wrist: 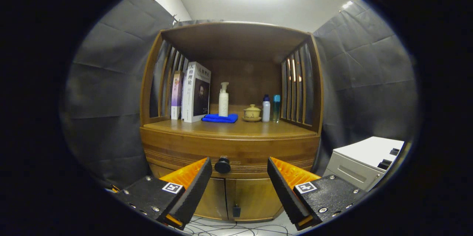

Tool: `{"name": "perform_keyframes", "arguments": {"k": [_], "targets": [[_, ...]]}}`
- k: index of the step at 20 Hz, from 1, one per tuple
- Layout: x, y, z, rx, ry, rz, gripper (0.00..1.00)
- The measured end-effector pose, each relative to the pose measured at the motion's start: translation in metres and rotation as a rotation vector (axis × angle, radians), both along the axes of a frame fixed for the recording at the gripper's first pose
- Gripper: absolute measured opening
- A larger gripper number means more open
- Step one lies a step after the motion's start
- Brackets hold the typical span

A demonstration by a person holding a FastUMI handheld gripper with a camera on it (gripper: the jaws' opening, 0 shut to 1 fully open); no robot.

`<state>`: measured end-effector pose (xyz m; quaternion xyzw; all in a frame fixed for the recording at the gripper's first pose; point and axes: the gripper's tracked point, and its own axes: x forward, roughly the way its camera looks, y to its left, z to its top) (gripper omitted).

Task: Pull open the drawer, take out the items inside it, and place them on the countertop above the cabinet.

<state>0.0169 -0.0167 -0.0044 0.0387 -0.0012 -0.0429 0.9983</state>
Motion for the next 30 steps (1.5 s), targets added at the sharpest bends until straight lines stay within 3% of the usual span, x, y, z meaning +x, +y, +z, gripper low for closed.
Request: {"name": "perform_keyframes", "arguments": {"k": [7,18,22,25,30], "targets": [[0.052,0.014,-0.006,0.006,0.033,0.009,0.95],[0.115,0.026,-0.066,0.035,0.197,0.077,0.94],[0.120,0.032,-0.073,0.037,0.210,0.088,0.79],[0.125,0.030,-0.080,0.021,0.228,0.075,0.57],[0.132,0.030,-0.077,0.048,0.235,0.072,0.51]]}}
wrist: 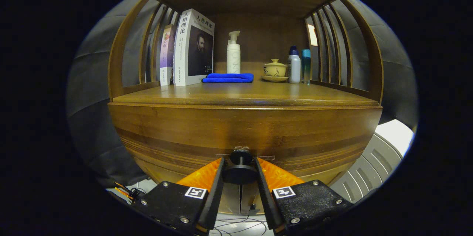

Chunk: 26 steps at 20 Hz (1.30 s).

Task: Pull open the drawer, take out the items inside it, and place them on the countertop above the cabinet.

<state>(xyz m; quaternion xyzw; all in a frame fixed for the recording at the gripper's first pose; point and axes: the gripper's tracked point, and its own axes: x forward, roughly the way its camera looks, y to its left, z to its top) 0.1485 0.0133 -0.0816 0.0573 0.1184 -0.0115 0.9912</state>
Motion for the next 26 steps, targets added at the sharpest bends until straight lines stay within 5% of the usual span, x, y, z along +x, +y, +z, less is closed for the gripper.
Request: {"name": "perform_keyframes", "arguments": {"k": [15,26], "targets": [[-0.008,0.001,0.004,0.002,0.008,0.061,0.41],[-0.059,0.007,0.004,0.025,0.038,0.051,0.41]]}}
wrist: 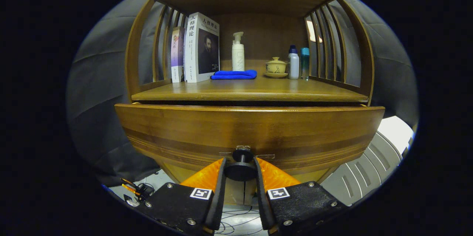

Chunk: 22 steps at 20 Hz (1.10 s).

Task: Pull open the drawer, take out the items inside it, and place them on the countertop above the cabinet.

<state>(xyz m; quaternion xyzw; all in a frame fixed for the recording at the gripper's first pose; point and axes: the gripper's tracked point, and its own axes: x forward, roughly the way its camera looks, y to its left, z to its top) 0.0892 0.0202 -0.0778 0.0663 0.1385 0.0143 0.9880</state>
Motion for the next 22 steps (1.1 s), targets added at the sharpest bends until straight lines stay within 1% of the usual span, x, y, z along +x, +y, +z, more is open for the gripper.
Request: {"name": "perform_keyframes", "arguments": {"k": [18,22], "targets": [[-0.093,0.001,-0.005,0.020,0.102,-0.026,0.41],[-0.116,0.009,-0.013,0.011,0.139,-0.014,0.41]]}}
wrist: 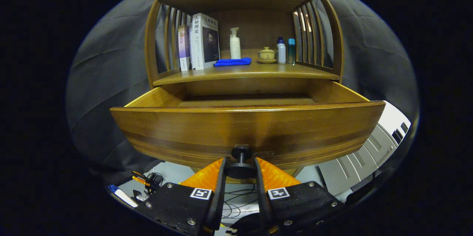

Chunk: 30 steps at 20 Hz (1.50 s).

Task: Pull open the drawer, take out the items inside it, and place them on the countertop above the cabinet.

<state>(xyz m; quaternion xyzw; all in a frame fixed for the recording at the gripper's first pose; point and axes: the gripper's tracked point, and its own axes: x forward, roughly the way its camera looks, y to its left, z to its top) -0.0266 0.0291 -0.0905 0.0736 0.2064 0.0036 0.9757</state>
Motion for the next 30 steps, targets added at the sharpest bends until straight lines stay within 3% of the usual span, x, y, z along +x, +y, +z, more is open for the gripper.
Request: {"name": "perform_keyframes", "arguments": {"k": [9,12,16,19,21,23,26,30], "targets": [[-0.026,0.007,-0.002,-0.011,-0.006,0.007,0.41],[-0.026,0.007,-0.001,0.007,-0.007,0.010,0.45],[-0.031,-0.012,0.041,0.016,-0.073,-0.063,0.51],[-0.037,-0.036,0.072,-0.022,-0.104,-0.127,0.75],[-0.032,-0.045,0.086,-0.033,-0.110,-0.138,0.83],[-0.019,-0.047,0.098,-0.042,-0.103,-0.133,0.84],[0.009,-0.043,0.106,-0.045,-0.073,-0.116,0.85],[0.039,-0.045,0.075,-0.130,0.130,-0.119,0.86]]}}
